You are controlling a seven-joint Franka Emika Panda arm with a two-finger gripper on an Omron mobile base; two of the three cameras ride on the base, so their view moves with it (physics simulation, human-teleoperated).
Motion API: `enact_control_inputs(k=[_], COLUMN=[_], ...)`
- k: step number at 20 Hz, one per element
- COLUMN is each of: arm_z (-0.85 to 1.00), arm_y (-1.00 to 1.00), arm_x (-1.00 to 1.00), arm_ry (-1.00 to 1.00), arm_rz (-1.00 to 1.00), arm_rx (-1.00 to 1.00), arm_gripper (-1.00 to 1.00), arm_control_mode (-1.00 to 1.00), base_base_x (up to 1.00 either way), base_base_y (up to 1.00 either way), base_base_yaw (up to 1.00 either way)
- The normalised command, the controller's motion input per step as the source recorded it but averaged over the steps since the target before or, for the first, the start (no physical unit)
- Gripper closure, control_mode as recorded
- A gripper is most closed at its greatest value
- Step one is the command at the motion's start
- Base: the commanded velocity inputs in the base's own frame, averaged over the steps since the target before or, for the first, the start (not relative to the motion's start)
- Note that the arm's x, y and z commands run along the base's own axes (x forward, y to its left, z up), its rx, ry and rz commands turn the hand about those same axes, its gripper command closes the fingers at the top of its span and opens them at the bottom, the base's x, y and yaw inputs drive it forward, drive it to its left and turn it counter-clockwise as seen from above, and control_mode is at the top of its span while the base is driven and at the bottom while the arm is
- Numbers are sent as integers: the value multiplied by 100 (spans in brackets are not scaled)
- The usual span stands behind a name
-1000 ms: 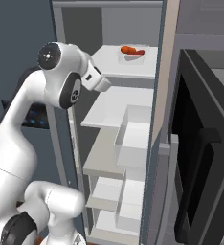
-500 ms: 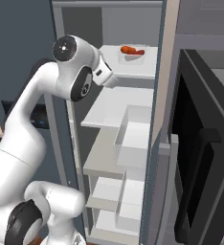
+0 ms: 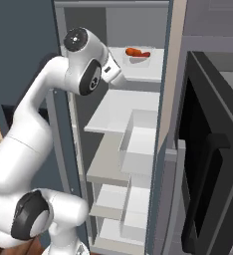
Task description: Place the tupperware containing the steak and carrot meal in the microwave. Close the microwave door and press the start button to reheat the meal.
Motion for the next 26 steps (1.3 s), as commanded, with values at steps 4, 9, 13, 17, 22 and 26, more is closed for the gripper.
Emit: enact_control_inputs(k=[4,9,13,17,22,26], arm_z=[0,-1,-4,-11,-14,-10], arm_y=[-1,-3,-7,-6,-3,-6], arm_x=[41,39,38,36,34,28], arm_ry=[13,5,0,0,0,0], arm_rz=[2,3,4,4,3,3], arm_rx=[0,0,0,0,0,0], arm_gripper=[-100,-100,-100,-100,-100,-100], arm_control_mode=[-100,-100,-100,-100,-100,-100], base_base_x=[0,0,0,0,0,0], base_base_y=[0,0,0,0,0,0], base_base_yaw=[0,0,0,0,0,0])
